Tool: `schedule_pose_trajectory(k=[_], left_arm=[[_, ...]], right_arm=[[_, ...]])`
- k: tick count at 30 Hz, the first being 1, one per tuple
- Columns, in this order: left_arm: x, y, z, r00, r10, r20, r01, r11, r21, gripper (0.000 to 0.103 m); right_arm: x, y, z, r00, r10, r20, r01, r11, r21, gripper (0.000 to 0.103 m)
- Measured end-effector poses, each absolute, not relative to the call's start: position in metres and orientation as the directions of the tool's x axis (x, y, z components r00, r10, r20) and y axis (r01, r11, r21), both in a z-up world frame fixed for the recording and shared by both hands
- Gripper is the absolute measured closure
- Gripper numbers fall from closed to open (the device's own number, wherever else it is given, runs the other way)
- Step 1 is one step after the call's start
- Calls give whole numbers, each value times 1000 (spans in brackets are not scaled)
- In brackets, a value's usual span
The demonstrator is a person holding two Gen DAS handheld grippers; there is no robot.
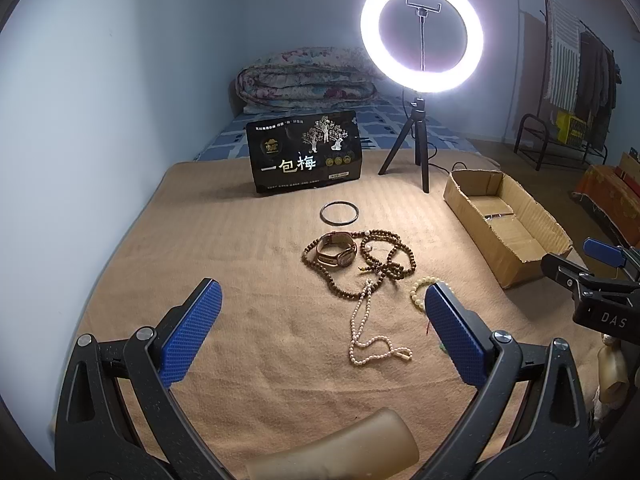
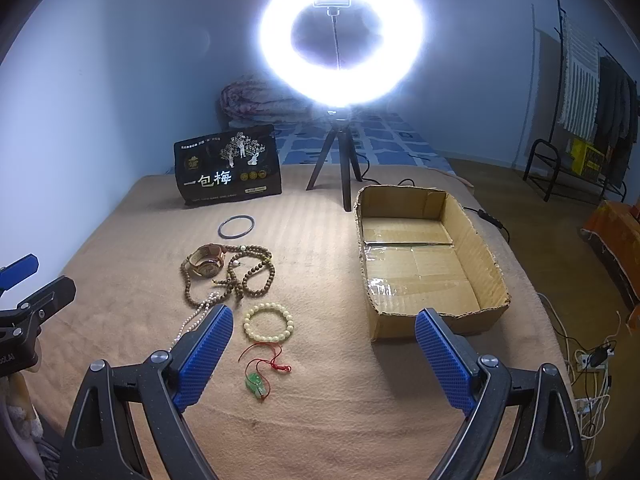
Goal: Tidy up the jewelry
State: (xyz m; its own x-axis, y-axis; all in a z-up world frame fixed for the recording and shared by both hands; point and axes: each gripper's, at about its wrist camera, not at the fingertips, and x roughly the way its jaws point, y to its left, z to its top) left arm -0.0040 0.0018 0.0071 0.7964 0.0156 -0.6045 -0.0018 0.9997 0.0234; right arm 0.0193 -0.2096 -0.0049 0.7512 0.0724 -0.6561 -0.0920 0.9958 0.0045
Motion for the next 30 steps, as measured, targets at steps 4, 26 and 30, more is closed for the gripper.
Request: schedule_pose_trajectory(k=[4,26,30], left_arm=[[-4,4,5,795,15,-606,-2,1000,22,0],[36,18,-51,648,-72,-759,20,997,-77,0],[46,14,-79,556,-129,-821,34,991,-132,18]], right_arm=[[20,-206,-6,749,73,-659,-103,995,-6,9],[46,-204,-66,575,165,-801,-221,974,42,21],[52,-188,-81,506,204,-838,-296,954,53,23]])
